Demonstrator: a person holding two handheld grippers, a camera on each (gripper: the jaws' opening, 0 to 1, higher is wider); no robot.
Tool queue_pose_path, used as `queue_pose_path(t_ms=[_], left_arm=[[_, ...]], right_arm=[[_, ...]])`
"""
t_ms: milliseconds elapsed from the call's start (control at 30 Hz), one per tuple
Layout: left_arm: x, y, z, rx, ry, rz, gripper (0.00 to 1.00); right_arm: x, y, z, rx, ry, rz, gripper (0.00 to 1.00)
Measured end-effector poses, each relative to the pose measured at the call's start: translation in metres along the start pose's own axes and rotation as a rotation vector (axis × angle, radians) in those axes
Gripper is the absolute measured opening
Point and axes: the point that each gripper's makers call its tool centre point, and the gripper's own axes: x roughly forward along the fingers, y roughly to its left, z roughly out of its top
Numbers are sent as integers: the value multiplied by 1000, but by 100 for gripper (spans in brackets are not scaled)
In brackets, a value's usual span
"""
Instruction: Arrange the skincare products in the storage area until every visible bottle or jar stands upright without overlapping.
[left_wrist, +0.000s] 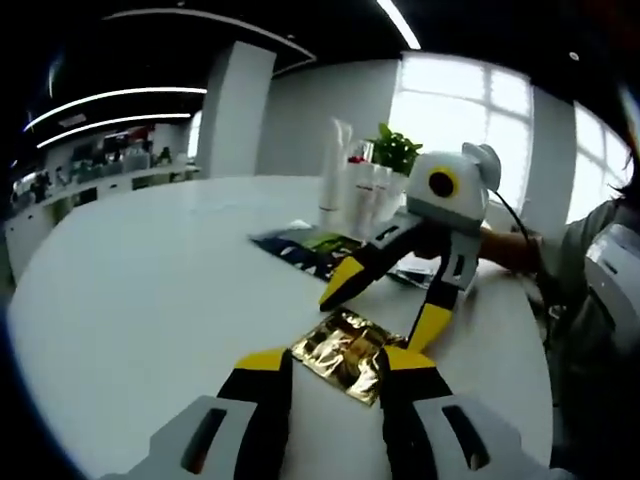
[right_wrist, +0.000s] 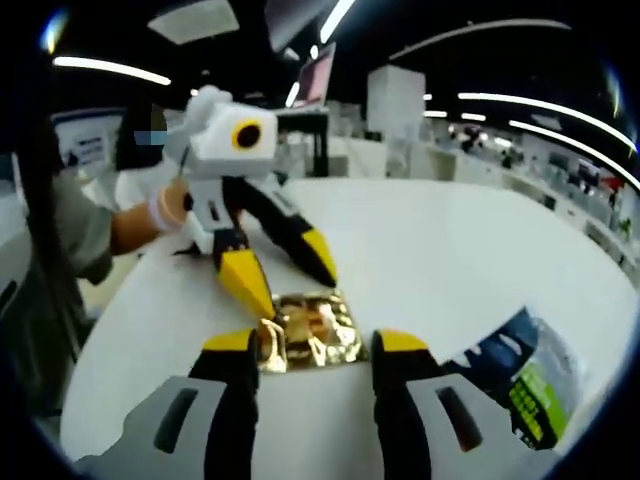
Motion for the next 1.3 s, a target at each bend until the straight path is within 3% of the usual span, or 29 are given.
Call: queue_pose_path(t_ms=[467, 700, 1300], left_arm=[[0, -20, -3, 38, 17, -6, 34], [2, -32, -4, 25, 24, -48, 35], [25, -54, 5, 67, 46, -105, 38]], right_arm=[[-10, 14, -3, -11, -9, 20, 41], [-19, 22, -10, -17, 14, 25, 42], [-48, 7, -26, 4, 20, -28, 40]])
